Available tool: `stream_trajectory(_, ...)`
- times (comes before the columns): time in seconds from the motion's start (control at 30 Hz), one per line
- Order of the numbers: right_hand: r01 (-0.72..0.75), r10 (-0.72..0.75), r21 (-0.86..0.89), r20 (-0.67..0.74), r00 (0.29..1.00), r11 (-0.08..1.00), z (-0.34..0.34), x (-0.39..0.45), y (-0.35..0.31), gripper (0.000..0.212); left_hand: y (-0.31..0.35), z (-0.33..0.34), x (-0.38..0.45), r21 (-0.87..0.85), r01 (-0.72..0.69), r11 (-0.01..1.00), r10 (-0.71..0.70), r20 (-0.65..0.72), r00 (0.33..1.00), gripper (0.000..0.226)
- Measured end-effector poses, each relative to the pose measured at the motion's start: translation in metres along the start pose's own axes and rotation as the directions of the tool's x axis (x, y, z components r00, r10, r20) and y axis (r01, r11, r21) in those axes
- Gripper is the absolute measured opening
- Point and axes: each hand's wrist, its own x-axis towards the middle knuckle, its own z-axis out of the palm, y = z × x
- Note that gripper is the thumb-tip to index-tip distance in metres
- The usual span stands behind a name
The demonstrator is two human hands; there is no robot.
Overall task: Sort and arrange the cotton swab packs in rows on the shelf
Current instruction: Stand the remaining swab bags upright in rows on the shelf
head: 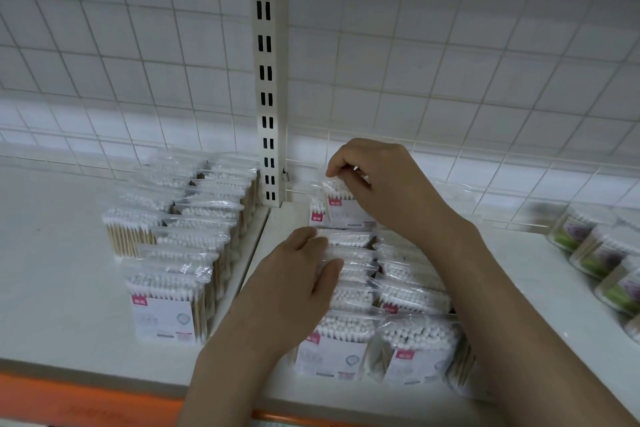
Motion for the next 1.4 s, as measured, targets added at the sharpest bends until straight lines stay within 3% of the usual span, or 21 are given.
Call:
stream_trajectory(0.17,-0.004,0.003,0.024,0.019,1.000,1.000,0.002,0.001,-0.002,0.022,0.002,0.000,0.000,0.007,0.002,1.000,-0.002,0.002,1.000,0.040)
stream_trajectory(0.33,-0.020,0.034,-0.070,0.202,0.979,0.997,0.006,0.000,-0.005,0.025,0.003,-0.001,0.000,0.012,0.000,1.000,0.000,-0.006,1.000,0.039)
stream_trajectory(0.47,-0.035,0.066,-0.130,0.240,0.969,0.991,0.002,0.001,0.000,0.028,0.003,0.000,0.000,0.013,0.010,1.000,-0.010,0.004,1.000,0.039)
stream_trajectory(0.6,-0.073,0.098,-0.107,0.249,0.964,0.992,0.004,-0.004,0.006,0.026,0.002,0.001,0.000,0.027,0.011,1.000,-0.012,0.013,1.000,0.039)
stream_trajectory(0.77,-0.149,0.168,-0.080,0.373,0.912,0.986,0.017,-0.008,0.010,0.027,0.003,0.000,0.001,0.033,0.028,0.999,-0.029,0.030,0.999,0.038)
stream_trajectory(0.87,-0.164,0.170,-0.045,0.343,0.924,0.985,0.014,-0.007,0.009,0.025,0.003,0.000,0.001,0.031,0.031,0.999,-0.032,0.037,0.999,0.039)
stream_trajectory(1.07,-0.167,0.234,-0.212,0.353,0.906,0.963,-0.003,0.000,0.019,0.026,0.011,-0.011,0.003,-0.024,0.035,0.999,-0.034,0.046,0.998,0.065)
stream_trajectory(1.17,-0.159,0.261,-0.275,0.389,0.884,0.948,-0.007,-0.001,0.023,0.023,0.012,-0.015,0.012,0.031,0.015,0.999,-0.015,0.003,1.000,0.058)
stream_trajectory(1.4,-0.157,0.242,-0.201,0.524,0.817,0.967,-0.002,-0.002,0.021,0.022,0.006,-0.003,0.034,0.171,-0.013,0.985,0.006,0.042,0.999,0.050)
